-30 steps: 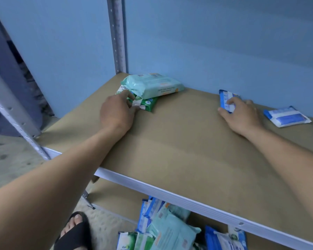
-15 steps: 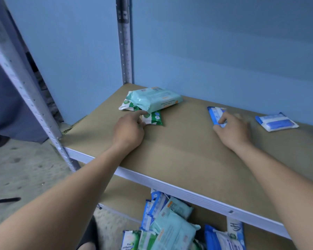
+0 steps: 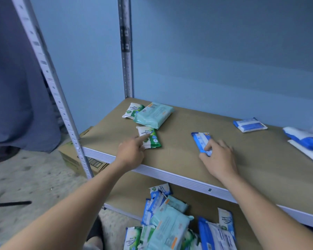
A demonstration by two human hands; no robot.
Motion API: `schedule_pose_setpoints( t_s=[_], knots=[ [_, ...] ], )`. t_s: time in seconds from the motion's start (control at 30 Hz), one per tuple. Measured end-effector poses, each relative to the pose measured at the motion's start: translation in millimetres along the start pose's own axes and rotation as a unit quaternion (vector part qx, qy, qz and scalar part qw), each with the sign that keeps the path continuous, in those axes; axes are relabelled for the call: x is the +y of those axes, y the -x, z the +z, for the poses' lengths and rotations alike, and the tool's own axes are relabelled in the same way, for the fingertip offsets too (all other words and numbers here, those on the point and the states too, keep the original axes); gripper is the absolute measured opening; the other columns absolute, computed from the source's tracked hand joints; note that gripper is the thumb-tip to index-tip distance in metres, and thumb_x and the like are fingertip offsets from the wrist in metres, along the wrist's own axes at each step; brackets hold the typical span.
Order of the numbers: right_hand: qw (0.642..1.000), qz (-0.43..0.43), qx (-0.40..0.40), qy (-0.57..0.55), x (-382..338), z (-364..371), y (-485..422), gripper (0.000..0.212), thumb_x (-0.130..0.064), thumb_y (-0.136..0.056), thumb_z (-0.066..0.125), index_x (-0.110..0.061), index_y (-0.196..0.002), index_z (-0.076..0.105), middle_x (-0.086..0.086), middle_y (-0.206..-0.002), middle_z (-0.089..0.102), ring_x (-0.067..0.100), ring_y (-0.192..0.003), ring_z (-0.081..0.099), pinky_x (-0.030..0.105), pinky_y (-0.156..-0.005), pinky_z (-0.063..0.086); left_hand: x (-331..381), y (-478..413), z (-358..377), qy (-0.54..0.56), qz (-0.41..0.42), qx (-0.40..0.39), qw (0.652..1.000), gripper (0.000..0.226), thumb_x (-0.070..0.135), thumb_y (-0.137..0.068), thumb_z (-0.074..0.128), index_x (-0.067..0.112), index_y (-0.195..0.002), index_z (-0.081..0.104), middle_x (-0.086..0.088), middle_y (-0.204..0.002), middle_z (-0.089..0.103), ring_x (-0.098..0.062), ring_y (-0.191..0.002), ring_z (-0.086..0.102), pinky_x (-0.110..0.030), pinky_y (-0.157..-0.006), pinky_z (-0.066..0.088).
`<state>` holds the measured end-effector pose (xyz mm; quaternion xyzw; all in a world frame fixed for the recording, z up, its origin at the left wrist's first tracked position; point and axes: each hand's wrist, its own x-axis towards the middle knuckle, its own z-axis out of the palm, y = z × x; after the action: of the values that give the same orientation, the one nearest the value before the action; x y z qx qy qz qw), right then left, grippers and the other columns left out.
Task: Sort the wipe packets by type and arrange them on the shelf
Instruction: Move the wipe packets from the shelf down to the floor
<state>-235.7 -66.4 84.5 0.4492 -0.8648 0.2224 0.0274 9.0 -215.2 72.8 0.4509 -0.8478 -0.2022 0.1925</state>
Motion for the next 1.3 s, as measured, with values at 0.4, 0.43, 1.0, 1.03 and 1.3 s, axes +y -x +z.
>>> schedule_pose_setpoints(
  t_s=[0.4, 0.43, 1.0, 1.03, 1.3],
  knots=[
    [0.999, -0.021, 0.023, 0.017, 7, -8, 57, 0.035, -0.042, -0.072, 0.04, -0.023, -0.099, 0.051, -0.001, -0.102, 0.056, 0.029, -0.088, 0.046, 0.043, -0.087, 0.04, -3, 48, -21, 0.079, 0.014, -0.043, 0.996, 0.054, 0.003, -0.093, 0.044, 0.037, -0.134, 0.057, 0.008, -0.081, 0.044, -0.014, -0.079, 0.049, -0.031, -0.07, 0.039],
    [0.999, -0.02, 0.025, 0.019, 8, -8, 57, 0.034, -0.042, -0.072, 0.042, -0.023, -0.099, 0.051, 0.0, -0.101, 0.055, 0.03, -0.087, 0.046, 0.043, -0.086, 0.041, -1, 49, -22, 0.069, 0.012, -0.03, 0.997, 0.052, 0.006, -0.093, 0.045, 0.037, -0.132, 0.058, 0.007, -0.083, 0.045, -0.018, -0.085, 0.051, -0.034, -0.076, 0.043],
    [0.998, -0.016, 0.043, 0.037, 13, -1, 59, 0.028, -0.047, -0.09, 0.055, -0.028, -0.108, 0.044, -0.003, -0.113, 0.054, 0.024, -0.103, 0.043, 0.042, -0.084, 0.034, 45, 22, 18, -0.05, -0.052, 0.056, 0.996, 0.053, 0.043, -0.094, 0.059, 0.024, -0.143, 0.047, 0.002, -0.15, 0.043, -0.027, -0.122, 0.054, -0.037, -0.089, 0.045],
    [0.999, -0.015, 0.044, 0.027, 14, -2, 59, 0.027, -0.045, -0.09, 0.056, -0.028, -0.107, 0.045, -0.003, -0.112, 0.055, 0.023, -0.102, 0.043, 0.041, -0.084, 0.034, 46, 26, 17, -0.04, -0.046, 0.054, 0.997, 0.052, 0.042, -0.094, 0.061, 0.025, -0.142, 0.049, 0.004, -0.152, 0.042, -0.027, -0.12, 0.056, -0.036, -0.087, 0.047],
    [0.995, -0.047, 0.074, -0.041, 17, -4, 85, 0.022, -0.035, -0.088, 0.061, -0.023, -0.101, 0.047, -0.002, -0.103, 0.057, 0.022, -0.091, 0.036, 0.04, -0.082, 0.036, 52, 75, 12, 0.054, 0.002, 0.07, 0.996, 0.059, 0.047, -0.08, 0.079, 0.036, -0.134, 0.061, 0.014, -0.152, 0.045, -0.015, -0.122, 0.058, -0.026, -0.086, 0.045]
  ],
)
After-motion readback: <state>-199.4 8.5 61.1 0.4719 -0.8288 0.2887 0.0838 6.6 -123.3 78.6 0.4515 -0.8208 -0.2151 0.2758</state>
